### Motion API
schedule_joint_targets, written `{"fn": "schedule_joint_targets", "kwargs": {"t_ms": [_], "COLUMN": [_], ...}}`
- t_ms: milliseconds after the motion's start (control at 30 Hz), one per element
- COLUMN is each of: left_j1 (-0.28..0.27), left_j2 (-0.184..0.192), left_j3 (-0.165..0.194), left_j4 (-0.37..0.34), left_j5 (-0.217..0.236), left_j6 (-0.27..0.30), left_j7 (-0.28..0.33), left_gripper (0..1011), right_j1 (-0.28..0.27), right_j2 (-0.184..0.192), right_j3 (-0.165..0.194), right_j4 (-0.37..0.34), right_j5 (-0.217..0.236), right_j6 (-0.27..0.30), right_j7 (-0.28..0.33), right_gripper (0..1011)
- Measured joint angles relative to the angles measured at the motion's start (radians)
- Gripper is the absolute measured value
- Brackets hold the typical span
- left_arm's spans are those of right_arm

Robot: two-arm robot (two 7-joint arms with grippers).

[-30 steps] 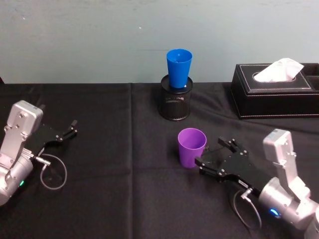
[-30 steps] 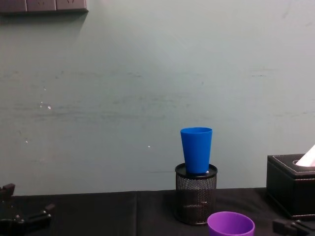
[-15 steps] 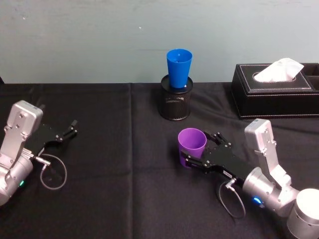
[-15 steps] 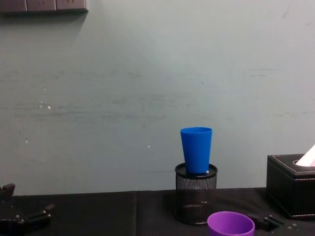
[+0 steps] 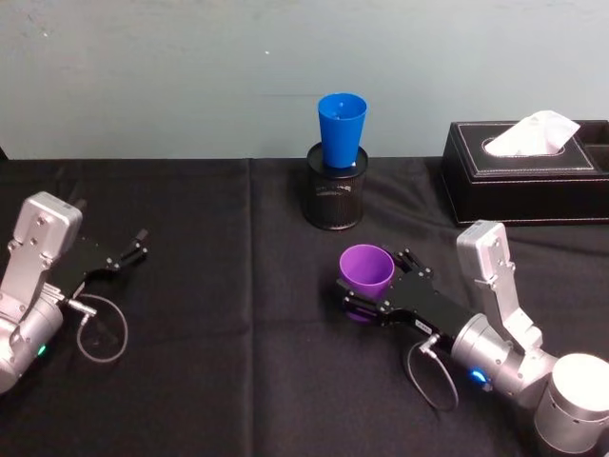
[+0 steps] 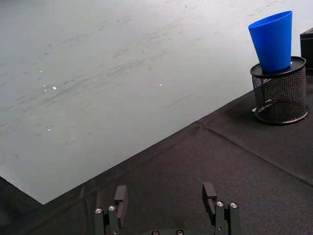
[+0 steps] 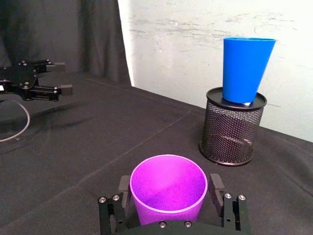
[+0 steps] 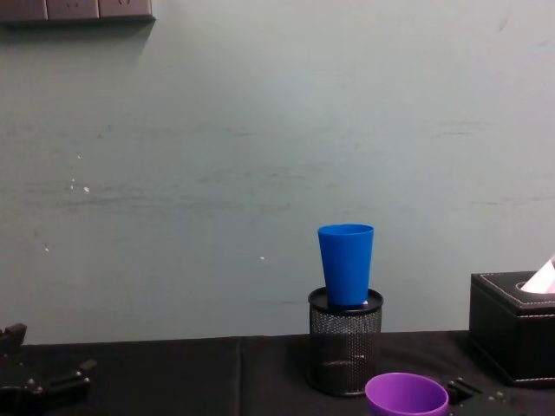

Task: Pick up one cup with a gripper and tap it against the other cup.

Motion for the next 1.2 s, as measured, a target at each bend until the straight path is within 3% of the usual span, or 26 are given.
{"fn": "schedule_joint_targets", "kwargs": {"t_ms": [533,800,1200], "left_j1": [0.000,0.000,0.000], "left_j2": [0.000,0.000,0.000], "left_j3": [0.000,0.000,0.000], "left_j4": [0.000,0.000,0.000], "left_j5": [0.000,0.000,0.000], "left_j6": [0.000,0.000,0.000], "left_j7": [0.000,0.000,0.000], "left_gripper": [1000,1000,1000], "right_j1": [-0.002,-0.002,-0.002], "right_j2": [-0.011,-0.010,-0.009], "right_j3": [0.007,0.006,0.005], "right_j4": [0.002,0.002,0.002], "right_j5": [-0.013,-0.012,-0.010], "right_j6": [-0.003,-0.003,-0.003], "right_j7": [0.001,0.001,0.001], "right_gripper": [1003,817,746]}}
